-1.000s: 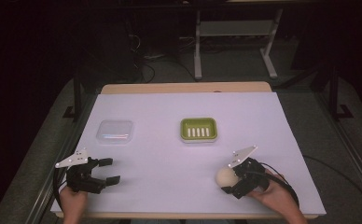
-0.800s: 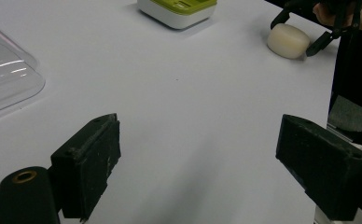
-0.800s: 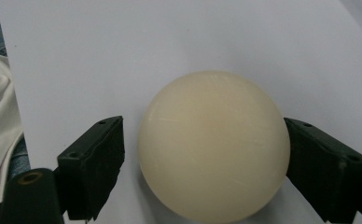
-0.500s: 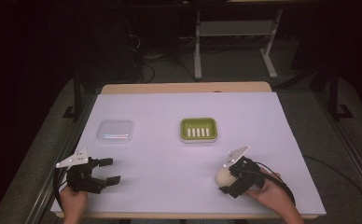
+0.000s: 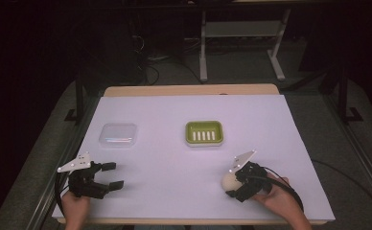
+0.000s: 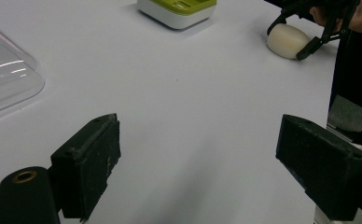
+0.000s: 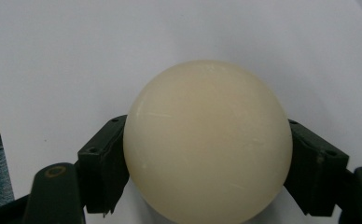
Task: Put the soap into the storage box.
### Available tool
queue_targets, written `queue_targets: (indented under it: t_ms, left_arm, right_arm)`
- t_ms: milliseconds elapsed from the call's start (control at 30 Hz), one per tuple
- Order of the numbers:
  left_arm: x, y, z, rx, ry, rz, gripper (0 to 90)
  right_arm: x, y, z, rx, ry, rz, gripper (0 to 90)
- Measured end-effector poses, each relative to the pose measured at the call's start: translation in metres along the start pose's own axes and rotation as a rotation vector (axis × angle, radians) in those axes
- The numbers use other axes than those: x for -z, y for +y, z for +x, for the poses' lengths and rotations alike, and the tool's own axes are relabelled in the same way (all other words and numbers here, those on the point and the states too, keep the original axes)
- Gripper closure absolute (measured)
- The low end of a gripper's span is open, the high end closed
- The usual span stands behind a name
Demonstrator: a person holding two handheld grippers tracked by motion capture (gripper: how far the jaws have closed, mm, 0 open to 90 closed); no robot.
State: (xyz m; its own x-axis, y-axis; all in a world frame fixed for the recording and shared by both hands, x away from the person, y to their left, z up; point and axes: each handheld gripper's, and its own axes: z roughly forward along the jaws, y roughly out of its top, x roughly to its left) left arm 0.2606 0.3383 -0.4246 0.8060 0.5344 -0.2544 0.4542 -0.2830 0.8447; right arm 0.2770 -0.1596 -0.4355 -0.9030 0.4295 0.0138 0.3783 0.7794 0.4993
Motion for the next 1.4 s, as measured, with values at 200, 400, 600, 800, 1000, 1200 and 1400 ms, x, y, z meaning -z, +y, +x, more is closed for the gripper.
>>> queue_targets:
  t_ms: [200,400,600,800,1000,1200,1400]
  left_arm:
    - [0.0,0.0,0.0,-0.002,-0.001,-0.001,13.2]
    - [0.0,0.0,0.0,0.003,0.002,-0.005,13.1]
    - [-0.001,0.0,-0.001,-0.003,-0.002,-0.001,13.2]
    - [0.0,0.0,-0.001,0.0,0.0,-0.006,13.2]
    - [0.001,-0.001,-0.002,0.006,0.001,-0.008,13.2]
    - [0.0,0.0,-0.002,0.001,-0.001,-0.01,13.1]
    - [0.001,-0.001,-0.002,0.004,0.001,-0.012,13.2]
  right_arm:
    - [0.0,0.0,0.001,-0.002,-0.003,0.004,23.8]
    - [0.001,0.001,0.001,-0.008,-0.003,0.005,24.0]
    - [0.0,0.003,0.0,-0.005,0.004,0.012,24.0]
    - [0.004,0.005,-0.001,-0.013,0.01,-0.004,24.0]
    - [0.009,0.014,-0.007,-0.005,0.008,-0.021,24.0]
    - [0.009,0.022,-0.016,-0.013,0.025,-0.047,24.0]
    - [0.009,0.028,-0.026,-0.028,0.03,-0.052,24.1]
